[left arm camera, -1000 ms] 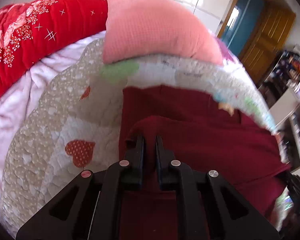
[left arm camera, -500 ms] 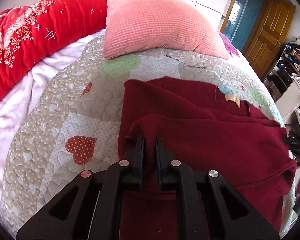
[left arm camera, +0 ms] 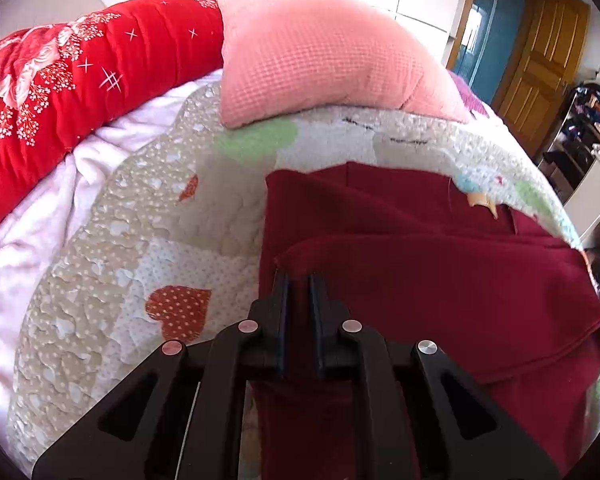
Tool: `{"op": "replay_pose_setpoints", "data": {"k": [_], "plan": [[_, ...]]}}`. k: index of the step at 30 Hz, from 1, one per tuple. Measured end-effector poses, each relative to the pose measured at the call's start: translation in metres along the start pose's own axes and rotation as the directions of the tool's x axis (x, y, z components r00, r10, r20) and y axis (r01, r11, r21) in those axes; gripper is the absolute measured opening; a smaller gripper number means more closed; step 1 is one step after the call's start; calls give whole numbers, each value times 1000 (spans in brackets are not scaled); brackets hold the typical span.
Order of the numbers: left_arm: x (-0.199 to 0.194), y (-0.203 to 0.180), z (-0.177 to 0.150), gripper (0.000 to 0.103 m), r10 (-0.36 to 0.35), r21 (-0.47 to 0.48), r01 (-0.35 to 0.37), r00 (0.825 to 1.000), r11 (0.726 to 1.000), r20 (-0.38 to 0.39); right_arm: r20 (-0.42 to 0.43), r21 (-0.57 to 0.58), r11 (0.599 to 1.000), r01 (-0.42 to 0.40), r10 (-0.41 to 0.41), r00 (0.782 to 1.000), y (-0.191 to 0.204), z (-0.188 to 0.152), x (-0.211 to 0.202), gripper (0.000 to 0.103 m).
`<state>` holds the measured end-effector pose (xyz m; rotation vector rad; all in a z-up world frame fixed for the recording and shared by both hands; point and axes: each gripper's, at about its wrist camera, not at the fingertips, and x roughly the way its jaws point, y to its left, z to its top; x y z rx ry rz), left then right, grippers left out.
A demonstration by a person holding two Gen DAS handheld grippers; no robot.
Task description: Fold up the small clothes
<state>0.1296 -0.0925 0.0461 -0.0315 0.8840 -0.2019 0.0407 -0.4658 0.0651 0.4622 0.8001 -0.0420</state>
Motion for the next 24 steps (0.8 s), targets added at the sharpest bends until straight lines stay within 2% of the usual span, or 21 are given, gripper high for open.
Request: {"op": "replay_pose_setpoints", "data": {"k": [3, 5, 6, 7, 8, 11, 14, 16, 17, 18, 20, 22, 24], "plan": [[5, -3, -1, 9, 14, 12, -14, 1000, 1000, -20, -76, -168, 984, -67, 55, 996, 34, -29, -6, 21], [10, -7, -4, 9, 30, 26, -29, 999, 999, -35, -114, -284, 959, -17, -16, 993, 50, -51, 0, 21], [11, -8, -4, 9, 35, 33, -34, 999, 999, -34, -127, -369, 926, 73, -128, 984, 54, -67, 8, 21], [11, -9, -5, 9, 35, 38, -34, 999, 999, -32, -128, -404, 906, 126, -192, 973, 52, -75, 15, 21], [11, -8, -4, 9, 34, 37, -33, 999, 999, -34, -113, -399, 908, 127, -187, 976, 44, -80, 17, 22], [-4, -3, -4, 10, 22, 16, -22, 999, 1000, -37, -127, -305, 948, 94, -138, 982, 34, -70, 2, 24], [-28, -1, -8, 11, 9, 17, -10, 1000, 1000, 5, -52, -290, 955, 57, -75, 996, 48, -63, -30, 24], [-39, -2, -12, 18, -2, 15, 1, 1000, 1000, 31, -20, -314, 949, 38, -46, 999, 61, -61, -37, 25], [-40, -3, -13, 25, -14, 9, 13, 999, 1000, 33, -12, -319, 947, 25, -30, 999, 68, -60, -36, 25], [-40, -4, -16, 28, -44, -4, 44, 999, 999, 31, -15, -313, 950, 11, -16, 1000, 73, -60, -31, 25], [-36, -6, -19, 28, -76, -21, 76, 997, 997, 27, -40, -300, 954, 2, -15, 999, 77, -57, -16, 25], [-24, -11, -24, 28, -67, -22, 67, 998, 998, 3, -64, -306, 952, 10, -31, 998, 81, -63, 5, 25], [-8, -16, -28, 28, -32, 9, 33, 999, 999, -33, -131, -324, 944, 62, -110, 985, 77, -72, 30, 26]]}}
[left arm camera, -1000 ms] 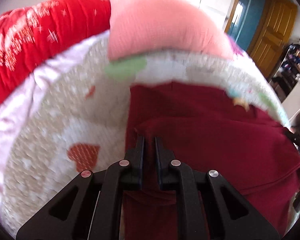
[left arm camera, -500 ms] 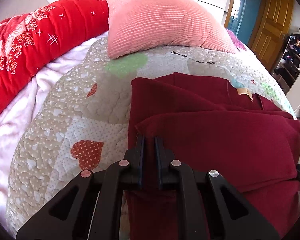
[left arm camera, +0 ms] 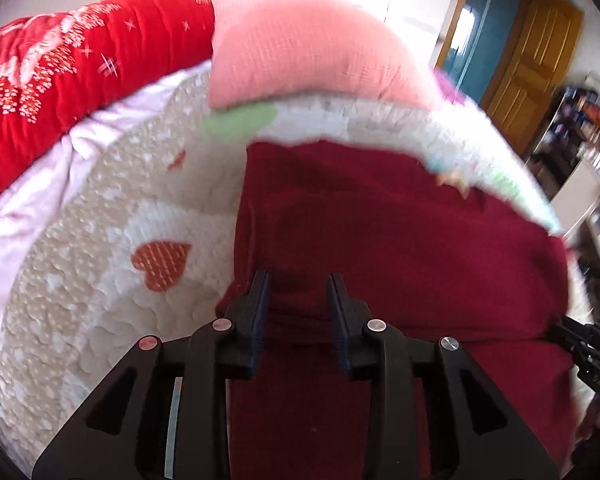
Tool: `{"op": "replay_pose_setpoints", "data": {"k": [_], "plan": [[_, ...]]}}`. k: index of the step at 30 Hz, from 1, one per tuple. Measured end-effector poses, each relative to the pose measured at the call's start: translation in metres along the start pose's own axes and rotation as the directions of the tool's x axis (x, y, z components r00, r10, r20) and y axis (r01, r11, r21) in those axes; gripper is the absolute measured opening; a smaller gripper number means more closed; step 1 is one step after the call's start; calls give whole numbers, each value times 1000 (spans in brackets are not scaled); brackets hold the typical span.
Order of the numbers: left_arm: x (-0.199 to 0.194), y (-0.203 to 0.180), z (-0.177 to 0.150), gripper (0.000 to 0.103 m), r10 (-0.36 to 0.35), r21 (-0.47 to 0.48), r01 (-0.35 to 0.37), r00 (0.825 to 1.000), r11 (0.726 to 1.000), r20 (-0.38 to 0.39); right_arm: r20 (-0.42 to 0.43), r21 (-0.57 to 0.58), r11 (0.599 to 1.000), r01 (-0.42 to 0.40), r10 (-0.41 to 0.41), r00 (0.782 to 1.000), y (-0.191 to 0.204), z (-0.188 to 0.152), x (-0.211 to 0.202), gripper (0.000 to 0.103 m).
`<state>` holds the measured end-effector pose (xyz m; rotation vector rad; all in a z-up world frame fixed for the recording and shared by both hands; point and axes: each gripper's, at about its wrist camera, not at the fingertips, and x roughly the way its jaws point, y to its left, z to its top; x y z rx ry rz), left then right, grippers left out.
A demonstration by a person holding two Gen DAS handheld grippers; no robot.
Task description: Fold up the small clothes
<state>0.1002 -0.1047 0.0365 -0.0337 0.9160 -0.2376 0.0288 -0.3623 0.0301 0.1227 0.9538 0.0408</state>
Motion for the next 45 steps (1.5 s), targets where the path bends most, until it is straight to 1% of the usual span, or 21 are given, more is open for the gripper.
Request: {"op": "replay_pose_setpoints", "data": {"k": [1, 3, 7, 8, 10, 12, 14, 16, 17, 18, 19, 21, 23, 26, 27, 29, 31, 32, 34, 38, 45], "plan": [[6, -3, -2, 28, 12, 27, -12, 1000, 1000, 2, -12, -19, 1000, -20, 20, 1000, 0, -5, 6, 26], [6, -7, -2, 28, 31, 59, -31, 999, 998, 10, 12, -30, 999, -21, 22, 1000, 0, -9, -1, 26], [-12, -5, -3, 28, 7, 45, -7, 1000, 999, 1, 25, 25, 998, -65, 65, 998, -10, -17, -36, 30], [-17, -4, -5, 28, 2, 41, -2, 1000, 999, -2, 34, 34, 996, -79, 78, 996, -12, -21, -48, 31], [-34, -3, -17, 28, -14, 41, 14, 1000, 999, 1, 36, 46, 994, -96, 95, 995, -16, -37, -67, 43], [-51, -3, -35, 28, -26, 59, 26, 1000, 998, 3, 35, 67, 991, -113, 111, 993, -19, -57, -80, 49], [-63, -2, -51, 28, -40, 64, 41, 999, 997, -6, 23, 100, 986, -135, 133, 991, -21, -76, -83, 49], [-76, 2, -74, 40, -65, 42, 66, 998, 997, -23, 10, 133, 978, -161, 161, 987, -24, -88, -77, 49], [-79, 3, -82, 51, -74, 32, 75, 997, 997, -33, 2, 145, 975, -166, 167, 986, -24, -92, -71, 49], [-86, 5, -96, 52, -89, 17, 90, 995, 996, -42, -1, 155, 971, -179, 182, 983, -23, -96, -64, 47], [-90, 6, -104, 52, -97, 11, 97, 994, 995, -48, 5, 149, 972, -181, 183, 983, -22, -98, -60, 34], [-100, 7, -119, 52, -101, 7, 102, 993, 995, -65, 4, 95, 985, -142, 142, 990, -14, -97, -64, 8], [-112, 10, -134, 52, -105, -5, 105, 993, 994, -62, 16, 79, 981, -175, 174, 985, -11, -95, -75, 8], [-123, 10, -148, 52, -84, 11, 85, 994, 996, -68, -15, 63, 991, -118, 119, 993, -9, -95, -71, 8], [-128, 8, -153, 52, -62, 19, 63, 996, 998, -58, -25, 74, 991, -108, 110, 994, -10, -96, -70, 9], [-132, 9, -157, 52, -44, 21, 45, 997, 999, -62, -5, 108, 986, -126, 128, 992, -12, -101, -80, 17], [-136, 10, -164, 52, -29, 9, 30, 997, 1000, -68, 11, 140, 977, -159, 159, 987, -14, -108, -90, 49], [-138, 11, -167, 52, -29, 8, 29, 997, 1000, -69, 15, 154, 972, -177, 177, 984, -15, -114, -96, 52], [-141, 10, -173, 52, -12, 13, 13, 998, 1000, -65, 3, 149, 966, -211, 213, 977, -13, -127, -106, 52], [-146, 9, -180, 52, -13, 9, 14, 998, 1000, -64, -32, 109, 969, -220, 224, 974, -5, -155, -124, 52], [-156, 11, -190, 52, -23, 11, 24, 996, 1000, -81, -58, 145, 960, -239, 249, 967, -13, -197, -134, 54]]}}
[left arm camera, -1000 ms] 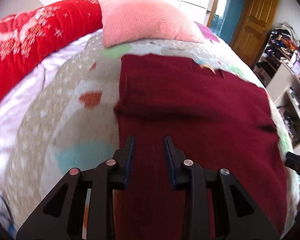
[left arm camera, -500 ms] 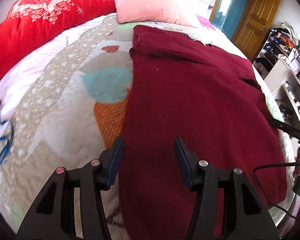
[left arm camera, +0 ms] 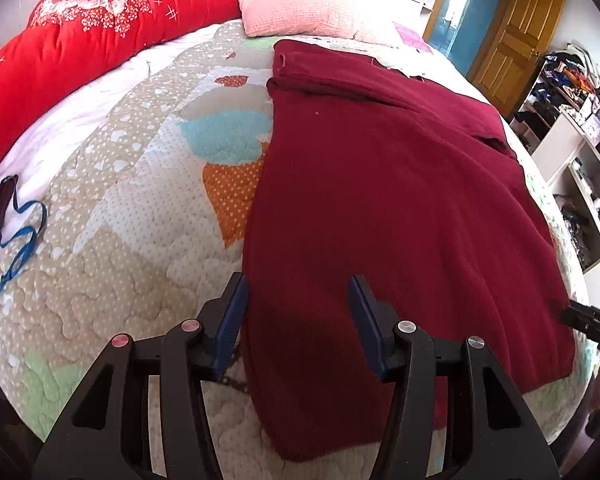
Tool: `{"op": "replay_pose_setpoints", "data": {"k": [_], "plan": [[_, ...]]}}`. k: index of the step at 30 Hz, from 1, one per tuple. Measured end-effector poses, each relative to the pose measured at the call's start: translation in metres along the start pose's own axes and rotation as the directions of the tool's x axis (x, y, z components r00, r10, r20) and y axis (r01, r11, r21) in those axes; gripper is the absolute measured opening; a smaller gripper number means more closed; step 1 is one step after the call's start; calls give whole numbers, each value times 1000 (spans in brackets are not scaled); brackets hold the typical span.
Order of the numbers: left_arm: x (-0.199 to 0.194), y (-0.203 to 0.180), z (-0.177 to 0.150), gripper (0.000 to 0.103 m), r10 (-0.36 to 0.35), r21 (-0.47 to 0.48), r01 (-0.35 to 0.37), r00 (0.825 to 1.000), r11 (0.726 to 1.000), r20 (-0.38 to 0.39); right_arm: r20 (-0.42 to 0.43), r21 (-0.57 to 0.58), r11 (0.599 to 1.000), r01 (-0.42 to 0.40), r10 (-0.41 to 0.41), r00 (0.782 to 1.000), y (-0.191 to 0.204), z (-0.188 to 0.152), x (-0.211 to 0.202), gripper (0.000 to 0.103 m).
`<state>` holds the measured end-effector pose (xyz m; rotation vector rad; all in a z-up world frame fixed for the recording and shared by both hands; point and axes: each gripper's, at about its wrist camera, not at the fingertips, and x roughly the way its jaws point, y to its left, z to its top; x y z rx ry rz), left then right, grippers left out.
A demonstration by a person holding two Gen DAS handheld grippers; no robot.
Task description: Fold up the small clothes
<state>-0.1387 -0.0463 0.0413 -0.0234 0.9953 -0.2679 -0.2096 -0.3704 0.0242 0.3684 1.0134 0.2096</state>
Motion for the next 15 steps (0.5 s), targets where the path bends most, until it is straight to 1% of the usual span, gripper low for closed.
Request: {"op": "replay_pose_setpoints", "data": {"k": [6, 11, 14, 15], "plan": [[-6, 5, -12, 52, -13, -11, 13, 1000, 1000, -26, 1, 34, 999, -42, 42, 999, -4, -15, -10, 57], [-6, 11, -20, 52, -38, -49, 35, 998, 998, -59, -2, 18, 998, -58, 58, 998, -1, -21, -11, 59], [-11, 15, -26, 60, -45, -63, 41, 997, 997, -60, -13, 12, 997, -75, 75, 997, 1, -21, -12, 59], [-13, 16, -29, 63, -58, -76, 53, 996, 996, -62, -18, 12, 996, -84, 85, 996, 1, -22, -12, 59]]}}
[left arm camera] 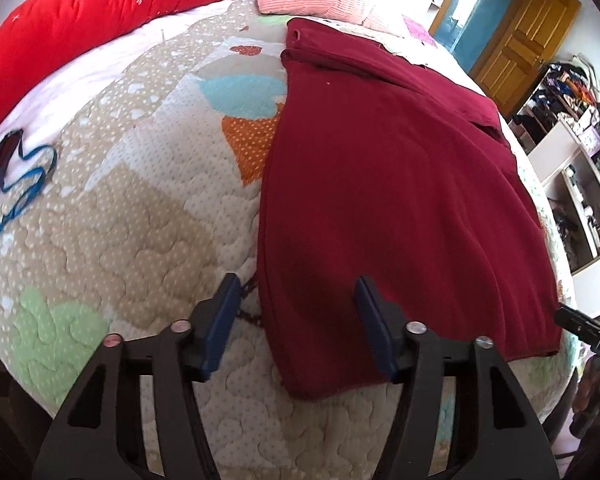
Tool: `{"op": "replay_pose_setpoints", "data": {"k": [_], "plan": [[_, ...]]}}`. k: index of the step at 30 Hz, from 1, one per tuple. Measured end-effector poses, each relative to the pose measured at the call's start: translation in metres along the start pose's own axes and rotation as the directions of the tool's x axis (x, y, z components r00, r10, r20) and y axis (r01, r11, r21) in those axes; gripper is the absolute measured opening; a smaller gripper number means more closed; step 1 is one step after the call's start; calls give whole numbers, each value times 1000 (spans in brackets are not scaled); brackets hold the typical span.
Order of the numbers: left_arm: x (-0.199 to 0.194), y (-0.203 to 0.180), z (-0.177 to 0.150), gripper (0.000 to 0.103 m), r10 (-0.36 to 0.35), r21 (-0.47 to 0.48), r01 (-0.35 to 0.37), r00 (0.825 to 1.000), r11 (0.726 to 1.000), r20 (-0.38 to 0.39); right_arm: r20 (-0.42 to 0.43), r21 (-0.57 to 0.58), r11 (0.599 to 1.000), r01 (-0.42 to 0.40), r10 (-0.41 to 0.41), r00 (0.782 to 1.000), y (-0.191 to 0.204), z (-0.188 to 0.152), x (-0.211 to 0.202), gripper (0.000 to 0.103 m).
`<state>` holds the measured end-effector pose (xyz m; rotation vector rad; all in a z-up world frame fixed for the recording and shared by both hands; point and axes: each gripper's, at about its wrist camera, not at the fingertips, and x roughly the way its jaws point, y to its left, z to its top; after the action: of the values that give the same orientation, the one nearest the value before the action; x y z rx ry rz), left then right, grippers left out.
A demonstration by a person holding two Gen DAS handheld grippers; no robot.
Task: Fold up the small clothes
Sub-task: 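Grasp the sweater hem with the left gripper while the right gripper grasps it too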
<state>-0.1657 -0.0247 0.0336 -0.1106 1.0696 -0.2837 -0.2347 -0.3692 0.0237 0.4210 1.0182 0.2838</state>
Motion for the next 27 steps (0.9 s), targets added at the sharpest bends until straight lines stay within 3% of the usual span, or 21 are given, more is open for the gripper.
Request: {"op": "replay_pose_setpoints", "data": {"k": [4, 9, 14, 16, 18, 21, 24, 26, 27], "plan": [[3, 1, -8, 71, -59, -36, 58, 998, 998, -37, -12, -8, 999, -38, 37, 999, -1, -5, 2, 60], [10, -7, -6, 83, -70, -32, 69, 997, 997, -30, 8, 20, 997, -75, 75, 997, -3, -8, 3, 63], [17, -12, -1, 83, -81, -19, 80, 997, 997, -15, 22, 35, 994, -108, 108, 994, -6, -10, 5, 65], [15, -12, -2, 70, -72, -13, 72, 997, 997, -7, 18, 33, 993, -112, 111, 994, -6, -10, 4, 65], [12, -7, -3, 35, -86, -14, 86, 996, 996, -3, 11, 39, 992, -116, 116, 993, -7, -9, 2, 65], [8, -2, -4, 19, -124, -28, 124, 992, 992, -3, 10, 52, 990, -135, 134, 991, -11, -10, -1, 65], [7, -8, -6, 12, -119, 4, 119, 993, 993, 5, 10, 28, 991, -134, 134, 991, -9, -11, 3, 65], [6, -12, -6, 11, -117, 17, 117, 993, 993, 9, 12, -14, 992, -125, 125, 992, -2, -12, 7, 53], [6, -13, -6, 10, -119, 16, 118, 993, 993, 11, 13, -40, 992, -120, 120, 993, 2, -12, 9, 38]]}}
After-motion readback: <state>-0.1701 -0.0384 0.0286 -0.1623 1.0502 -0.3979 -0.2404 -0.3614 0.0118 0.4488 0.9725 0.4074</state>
